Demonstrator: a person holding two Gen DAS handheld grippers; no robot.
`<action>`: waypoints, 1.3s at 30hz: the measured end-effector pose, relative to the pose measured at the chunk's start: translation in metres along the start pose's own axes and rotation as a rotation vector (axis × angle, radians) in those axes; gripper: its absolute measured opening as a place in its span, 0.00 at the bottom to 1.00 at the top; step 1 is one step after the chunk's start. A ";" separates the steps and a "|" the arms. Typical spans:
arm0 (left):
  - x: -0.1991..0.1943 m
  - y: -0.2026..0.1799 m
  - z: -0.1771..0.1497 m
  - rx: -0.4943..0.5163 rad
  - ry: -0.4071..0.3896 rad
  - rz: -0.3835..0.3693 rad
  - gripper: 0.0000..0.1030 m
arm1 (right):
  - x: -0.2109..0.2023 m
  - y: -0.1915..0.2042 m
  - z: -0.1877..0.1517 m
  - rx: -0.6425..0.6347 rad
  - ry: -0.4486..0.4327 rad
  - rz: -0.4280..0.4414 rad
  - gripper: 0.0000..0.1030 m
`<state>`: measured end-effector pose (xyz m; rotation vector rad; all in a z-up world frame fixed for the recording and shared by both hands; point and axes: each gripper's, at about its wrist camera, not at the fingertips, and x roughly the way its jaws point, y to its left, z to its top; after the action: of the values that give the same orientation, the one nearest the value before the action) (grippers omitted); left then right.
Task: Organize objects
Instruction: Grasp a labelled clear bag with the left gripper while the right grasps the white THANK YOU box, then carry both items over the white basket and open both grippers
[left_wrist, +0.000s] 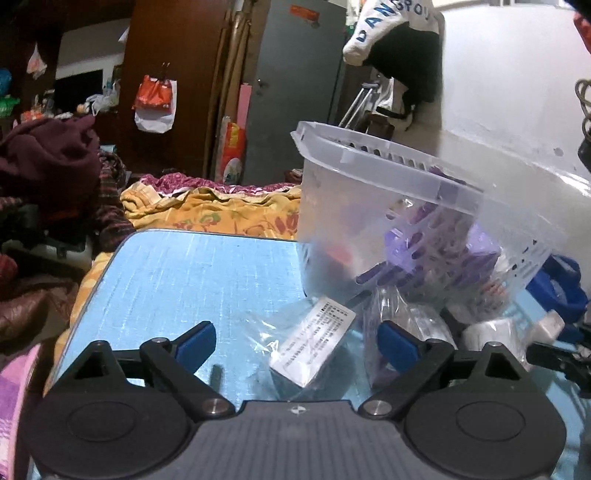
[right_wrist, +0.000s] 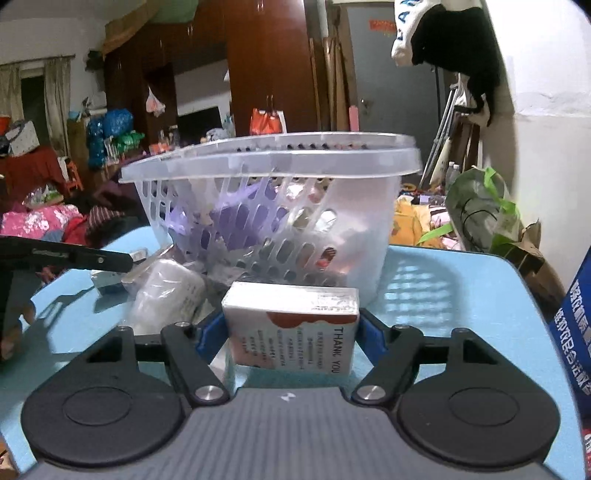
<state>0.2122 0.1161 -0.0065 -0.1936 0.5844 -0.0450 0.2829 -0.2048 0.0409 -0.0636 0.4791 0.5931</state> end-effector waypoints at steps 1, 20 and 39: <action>-0.001 0.001 0.000 -0.008 -0.004 -0.006 0.89 | -0.004 -0.003 -0.001 0.010 -0.006 0.004 0.73; -0.027 -0.014 -0.015 -0.044 -0.158 0.045 0.43 | -0.020 -0.012 -0.005 0.029 -0.084 -0.031 0.73; -0.049 -0.004 -0.036 -0.120 -0.322 -0.130 0.43 | -0.029 -0.004 -0.008 -0.016 -0.162 -0.028 0.73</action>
<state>0.1517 0.1108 -0.0084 -0.3484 0.2530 -0.1024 0.2614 -0.2248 0.0465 -0.0371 0.3158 0.5697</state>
